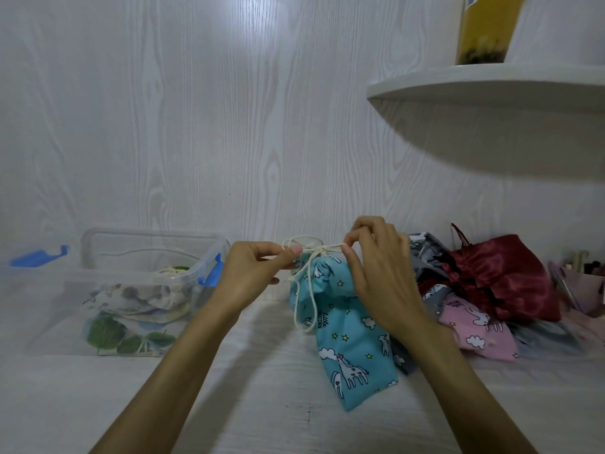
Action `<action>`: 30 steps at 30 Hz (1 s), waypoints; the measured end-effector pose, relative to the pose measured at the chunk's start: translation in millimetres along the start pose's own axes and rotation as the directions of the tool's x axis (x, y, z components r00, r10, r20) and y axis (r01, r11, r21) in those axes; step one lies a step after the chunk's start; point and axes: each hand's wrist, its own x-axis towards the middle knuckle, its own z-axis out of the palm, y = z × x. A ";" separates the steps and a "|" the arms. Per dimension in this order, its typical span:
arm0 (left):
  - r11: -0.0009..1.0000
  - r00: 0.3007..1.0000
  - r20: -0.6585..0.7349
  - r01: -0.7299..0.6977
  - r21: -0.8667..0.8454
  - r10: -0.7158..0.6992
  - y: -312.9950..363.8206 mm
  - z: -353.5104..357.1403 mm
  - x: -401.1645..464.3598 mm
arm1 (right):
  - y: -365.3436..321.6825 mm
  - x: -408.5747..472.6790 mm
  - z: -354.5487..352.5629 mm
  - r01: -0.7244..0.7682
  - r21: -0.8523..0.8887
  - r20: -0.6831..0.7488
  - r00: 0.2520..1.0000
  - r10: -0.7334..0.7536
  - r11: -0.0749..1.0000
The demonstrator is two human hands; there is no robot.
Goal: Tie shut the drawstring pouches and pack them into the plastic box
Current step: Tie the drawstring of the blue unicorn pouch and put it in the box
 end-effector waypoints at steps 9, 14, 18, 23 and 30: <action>0.712 0.999 0.053 -0.044 0.701 0.009 -26.2 13.7 -4.7 | 30.2 -30.7 30.0 -0.295 0.168 0.620 0.773 0.132 0.941; 0.686 0.993 0.088 -0.114 0.718 0.072 -22.8 15.1 -4.0 | 41.1 -21.3 4.9 -0.606 0.331 0.873 0.488 0.010 0.723; 0.669 0.909 0.405 -0.238 0.704 -0.102 -25.6 19.9 3.0 | 41.4 -17.0 -3.2 -0.570 0.159 0.946 0.323 0.041 0.806; 0.569 0.702 0.515 -0.188 0.801 -0.493 -46.4 37.8 30.5 | 35.6 -16.8 7.9 -0.642 -0.140 0.906 0.224 0.359 0.754; 0.539 0.706 0.508 -0.211 0.816 -0.493 -57.8 33.4 10.7 | 15.9 -29.2 5.4 -0.654 -0.007 0.948 0.236 0.212 0.757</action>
